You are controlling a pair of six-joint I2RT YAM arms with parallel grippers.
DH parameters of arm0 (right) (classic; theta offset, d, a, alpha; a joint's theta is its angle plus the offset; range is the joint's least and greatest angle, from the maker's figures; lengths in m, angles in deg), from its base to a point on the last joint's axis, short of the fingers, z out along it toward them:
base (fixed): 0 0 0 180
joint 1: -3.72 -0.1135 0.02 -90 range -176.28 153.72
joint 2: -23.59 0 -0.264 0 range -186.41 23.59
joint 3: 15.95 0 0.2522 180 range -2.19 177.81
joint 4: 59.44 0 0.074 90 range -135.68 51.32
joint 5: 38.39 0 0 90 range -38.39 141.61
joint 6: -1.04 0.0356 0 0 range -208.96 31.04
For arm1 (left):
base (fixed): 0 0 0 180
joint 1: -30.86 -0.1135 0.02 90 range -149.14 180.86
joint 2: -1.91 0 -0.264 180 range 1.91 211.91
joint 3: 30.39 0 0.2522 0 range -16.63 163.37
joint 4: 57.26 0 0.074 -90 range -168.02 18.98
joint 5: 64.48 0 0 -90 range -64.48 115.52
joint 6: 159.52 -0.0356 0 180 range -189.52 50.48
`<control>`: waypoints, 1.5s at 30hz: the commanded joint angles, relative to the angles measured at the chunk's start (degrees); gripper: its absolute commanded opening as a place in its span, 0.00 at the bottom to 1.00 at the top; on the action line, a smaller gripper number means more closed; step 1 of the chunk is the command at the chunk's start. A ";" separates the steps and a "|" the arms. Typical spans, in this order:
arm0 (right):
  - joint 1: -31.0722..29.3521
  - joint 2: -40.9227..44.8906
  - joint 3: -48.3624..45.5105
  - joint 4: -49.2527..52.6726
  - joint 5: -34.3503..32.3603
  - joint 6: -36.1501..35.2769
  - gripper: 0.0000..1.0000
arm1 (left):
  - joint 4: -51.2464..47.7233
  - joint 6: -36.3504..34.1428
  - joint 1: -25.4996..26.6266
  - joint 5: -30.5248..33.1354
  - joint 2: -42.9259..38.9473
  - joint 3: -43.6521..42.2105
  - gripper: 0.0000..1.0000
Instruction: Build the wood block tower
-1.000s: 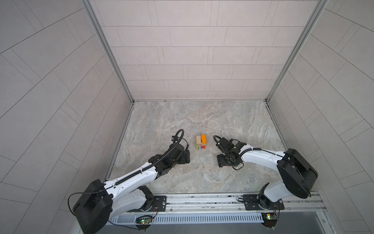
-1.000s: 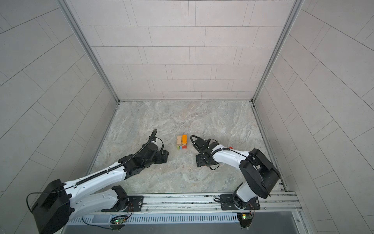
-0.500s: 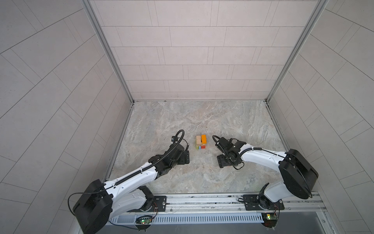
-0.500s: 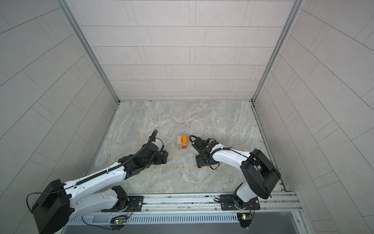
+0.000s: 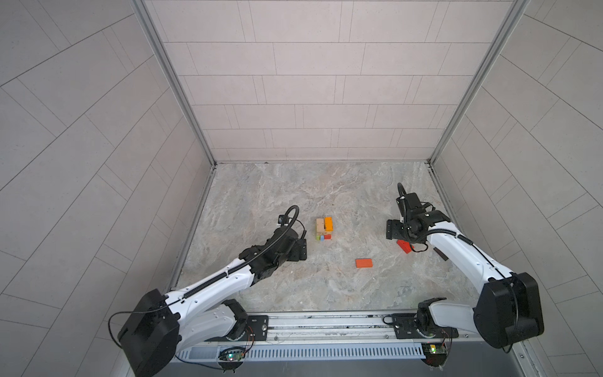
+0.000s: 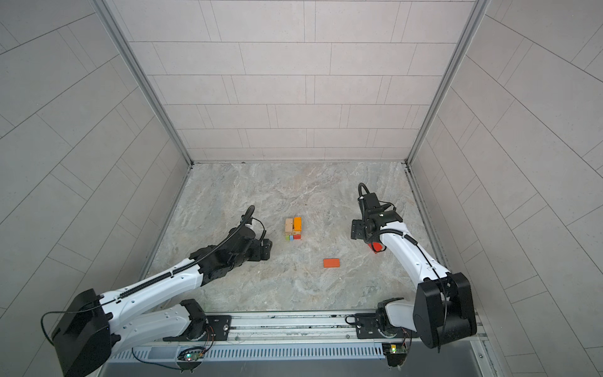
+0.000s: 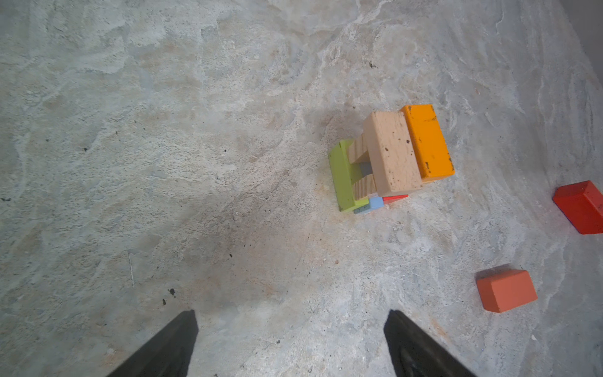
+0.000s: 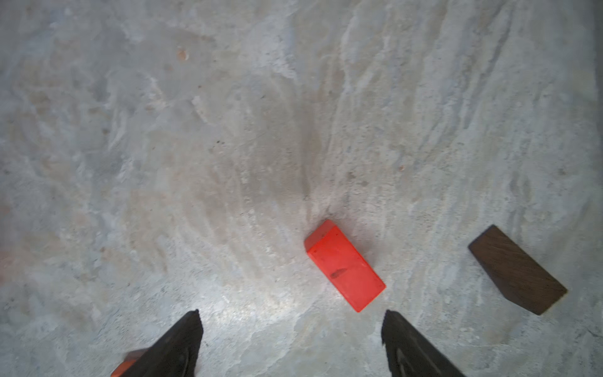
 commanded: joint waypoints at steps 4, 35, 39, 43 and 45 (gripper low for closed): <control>6.68 -2.69 0.51 0.11 2.63 -1.66 0.88 | 2.83 -0.27 0.11 -0.61 2.37 -0.05 0.97; 2.10 -12.41 0.26 0.24 2.29 -0.61 0.70 | 4.58 0.26 0.01 -1.04 3.77 -1.72 0.97; 5.62 -9.15 -0.48 -0.31 3.38 0.83 0.80 | 4.04 0.26 0.00 -0.96 3.09 -1.81 0.97; 10.70 -5.94 -2.67 -1.78 8.95 2.82 0.81 | 3.88 0.22 0.00 -0.94 2.42 -1.99 0.97; 11.19 -4.64 -4.10 -2.40 9.86 4.15 0.83 | 3.92 0.01 0.02 -0.87 2.34 -1.90 0.97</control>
